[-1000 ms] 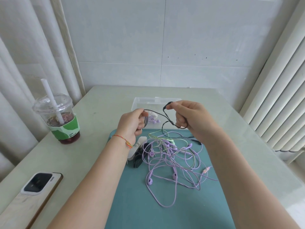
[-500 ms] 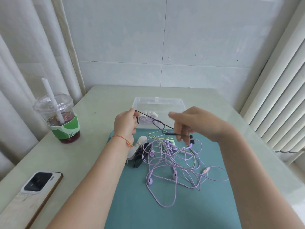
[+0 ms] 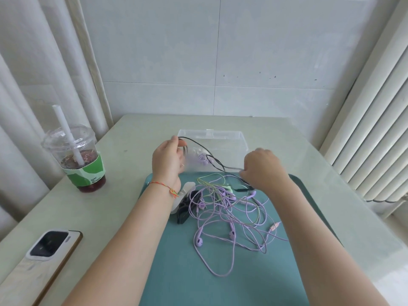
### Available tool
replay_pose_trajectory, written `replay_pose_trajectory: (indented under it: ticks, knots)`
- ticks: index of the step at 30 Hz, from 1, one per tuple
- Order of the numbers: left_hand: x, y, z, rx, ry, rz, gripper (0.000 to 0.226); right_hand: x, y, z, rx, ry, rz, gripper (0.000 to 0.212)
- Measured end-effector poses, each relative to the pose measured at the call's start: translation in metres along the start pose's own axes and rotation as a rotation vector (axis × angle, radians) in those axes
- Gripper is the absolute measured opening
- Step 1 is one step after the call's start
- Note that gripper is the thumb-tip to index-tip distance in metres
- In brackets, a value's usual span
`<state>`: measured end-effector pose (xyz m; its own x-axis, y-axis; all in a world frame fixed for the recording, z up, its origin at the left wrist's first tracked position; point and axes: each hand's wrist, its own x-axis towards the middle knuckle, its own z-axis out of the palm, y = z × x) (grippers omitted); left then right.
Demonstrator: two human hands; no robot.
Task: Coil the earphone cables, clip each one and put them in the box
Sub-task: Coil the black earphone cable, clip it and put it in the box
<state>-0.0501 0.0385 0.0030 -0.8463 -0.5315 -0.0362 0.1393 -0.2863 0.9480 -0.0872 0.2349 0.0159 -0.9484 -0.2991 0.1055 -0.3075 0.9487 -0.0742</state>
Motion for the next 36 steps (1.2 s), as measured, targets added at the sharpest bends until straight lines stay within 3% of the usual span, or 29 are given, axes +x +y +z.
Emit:
replay_pose_trajectory:
  ticks: [3, 5, 8, 11, 14, 17, 20, 24, 28, 31, 32, 36]
  knots:
    - [0.006, 0.003, -0.007, -0.046, 0.115, -0.014, 0.035, 0.000, 0.008, -0.008, 0.277, 0.316, 0.147, 0.022]
    - [0.009, 0.003, -0.010, -0.017, 0.137, -0.047, 0.034, 0.003, 0.011, -0.016, 0.788, 0.373, 0.240, 0.032]
    - [0.011, -0.003, -0.008, 0.071, 0.106, -0.124, 0.033, -0.002, 0.003, -0.031, 1.634, 0.177, 0.167, 0.030]
    - [0.011, -0.007, -0.006, 0.107, 0.068, -0.189, 0.033, -0.008, -0.002, -0.038, 1.967, -0.061, -0.117, 0.028]
    - [0.011, -0.007, -0.007, 0.117, 0.068, -0.207, 0.032, -0.018, -0.004, -0.040, 1.760, -0.319, -0.349, 0.022]
    - [0.011, -0.007, -0.009, 0.082, 0.090, -0.193, 0.032, -0.024, -0.006, -0.040, 1.208, -0.354, -0.411, 0.008]
    - [0.011, -0.005, -0.010, -0.032, 0.118, -0.141, 0.033, -0.025, -0.010, -0.043, 0.759, -0.295, -0.279, 0.042]
    - [0.010, 0.001, -0.011, -0.171, 0.147, -0.060, 0.034, -0.028, -0.015, -0.045, 0.492, -0.375, -0.074, 0.071]
    - [0.010, 0.005, -0.015, -0.251, 0.120, -0.022, 0.034, -0.019, -0.009, -0.029, 0.101, -0.175, 0.034, 0.030]
    - [0.010, 0.006, -0.015, -0.272, 0.115, -0.005, 0.033, -0.014, 0.000, -0.021, 0.024, -0.031, 0.139, 0.010]
    - [0.009, 0.006, -0.014, -0.266, 0.116, -0.006, 0.033, -0.013, 0.001, -0.020, 0.034, 0.024, 0.149, 0.015]
    - [0.007, 0.003, -0.009, -0.159, 0.080, -0.053, 0.033, -0.008, -0.001, -0.012, 0.134, 0.171, 0.036, 0.103]
